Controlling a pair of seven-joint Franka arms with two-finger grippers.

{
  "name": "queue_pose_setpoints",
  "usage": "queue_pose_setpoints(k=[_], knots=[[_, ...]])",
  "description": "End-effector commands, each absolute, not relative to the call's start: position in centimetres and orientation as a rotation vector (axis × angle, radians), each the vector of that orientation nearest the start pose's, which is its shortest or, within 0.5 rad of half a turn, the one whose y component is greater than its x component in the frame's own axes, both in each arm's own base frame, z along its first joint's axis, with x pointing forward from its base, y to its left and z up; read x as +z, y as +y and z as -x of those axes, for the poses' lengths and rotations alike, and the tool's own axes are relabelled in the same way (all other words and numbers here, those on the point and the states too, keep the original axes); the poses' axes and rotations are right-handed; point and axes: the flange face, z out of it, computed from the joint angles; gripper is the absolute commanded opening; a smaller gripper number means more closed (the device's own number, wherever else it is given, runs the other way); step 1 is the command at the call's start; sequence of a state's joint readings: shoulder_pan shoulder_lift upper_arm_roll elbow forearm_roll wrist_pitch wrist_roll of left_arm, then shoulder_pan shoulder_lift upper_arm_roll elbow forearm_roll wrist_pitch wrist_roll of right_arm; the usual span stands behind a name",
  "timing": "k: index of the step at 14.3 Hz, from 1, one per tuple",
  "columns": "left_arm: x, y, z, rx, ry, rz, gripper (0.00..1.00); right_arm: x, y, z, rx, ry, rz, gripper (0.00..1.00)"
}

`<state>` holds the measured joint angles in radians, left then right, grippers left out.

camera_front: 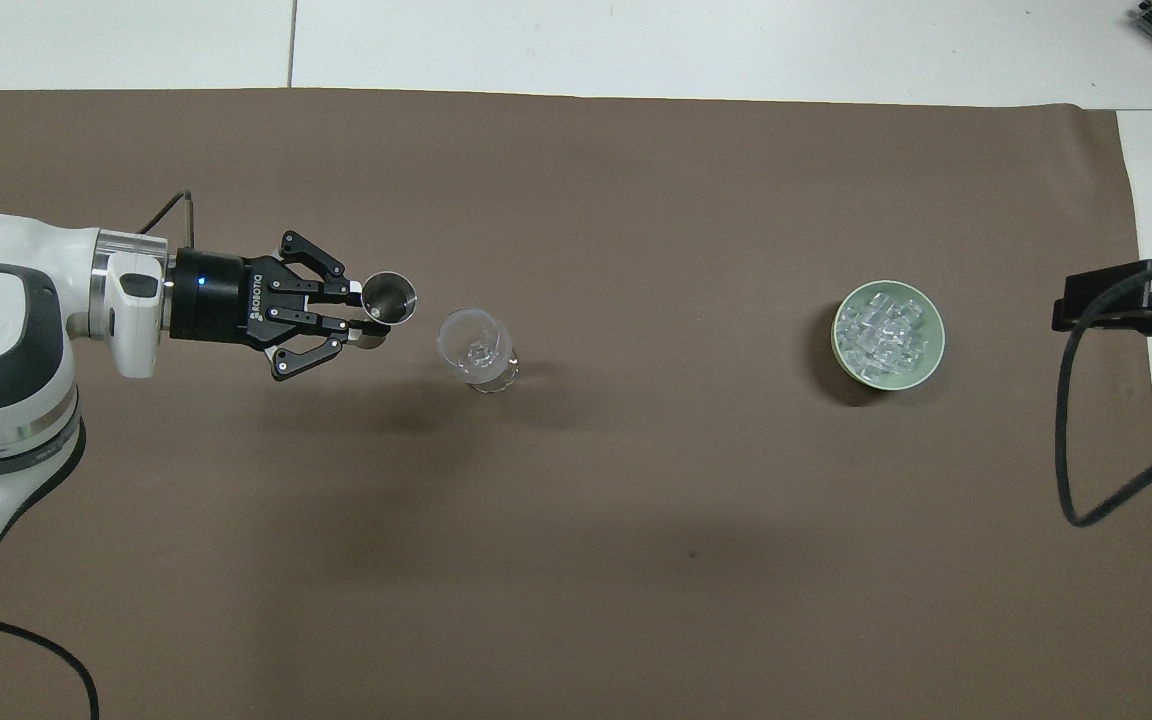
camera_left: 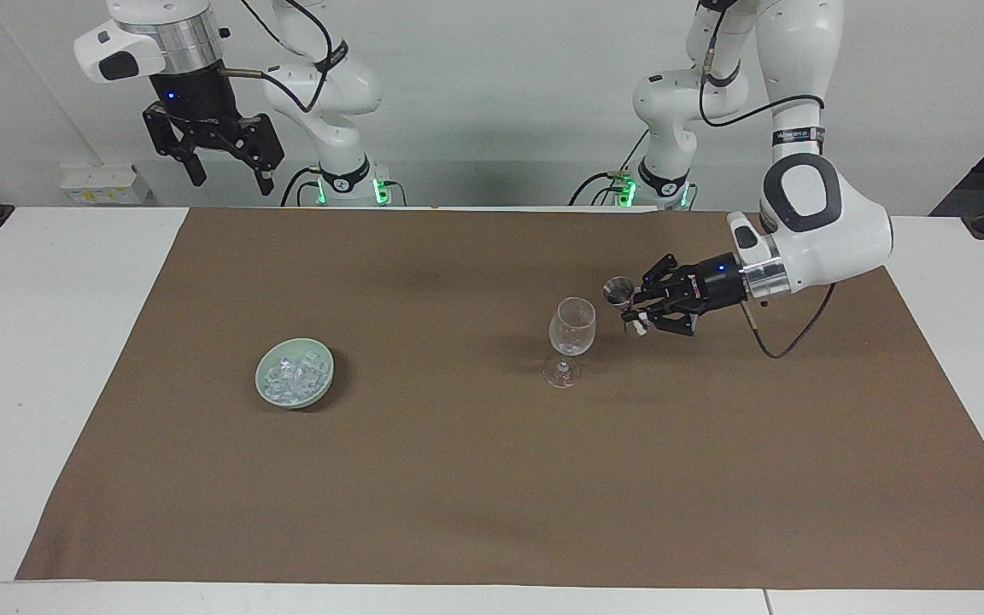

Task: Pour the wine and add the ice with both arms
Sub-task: 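Hold the silver bottle with the left gripper beside the glass rim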

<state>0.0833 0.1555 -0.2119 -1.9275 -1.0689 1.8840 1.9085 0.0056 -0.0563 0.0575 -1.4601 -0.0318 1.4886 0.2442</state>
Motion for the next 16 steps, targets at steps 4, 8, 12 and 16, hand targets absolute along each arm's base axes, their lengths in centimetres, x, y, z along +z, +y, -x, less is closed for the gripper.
queue_pose_setpoints(k=[4, 8, 12, 16], knots=[[44.3, -14.0, -56.4, 0.813, -1.611, -1.646, 0.0, 70.2, 2.5, -52.1, -0.124, 0.284, 3.147, 1.0], [45.5, -13.9, -56.2, 0.795, -1.618, -1.705, 0.0, 70.2, 2.5, -52.1, -0.124, 0.284, 3.147, 1.0], [46.3, -14.2, -55.9, 0.745, -1.666, -1.751, 0.0, 70.2, 2.5, -52.1, -0.124, 0.282, 3.147, 1.0], [46.6, -14.0, -55.9, 0.71, -1.7, -1.774, 0.0, 70.2, 2.5, -52.1, -0.124, 0.284, 3.147, 1.0]])
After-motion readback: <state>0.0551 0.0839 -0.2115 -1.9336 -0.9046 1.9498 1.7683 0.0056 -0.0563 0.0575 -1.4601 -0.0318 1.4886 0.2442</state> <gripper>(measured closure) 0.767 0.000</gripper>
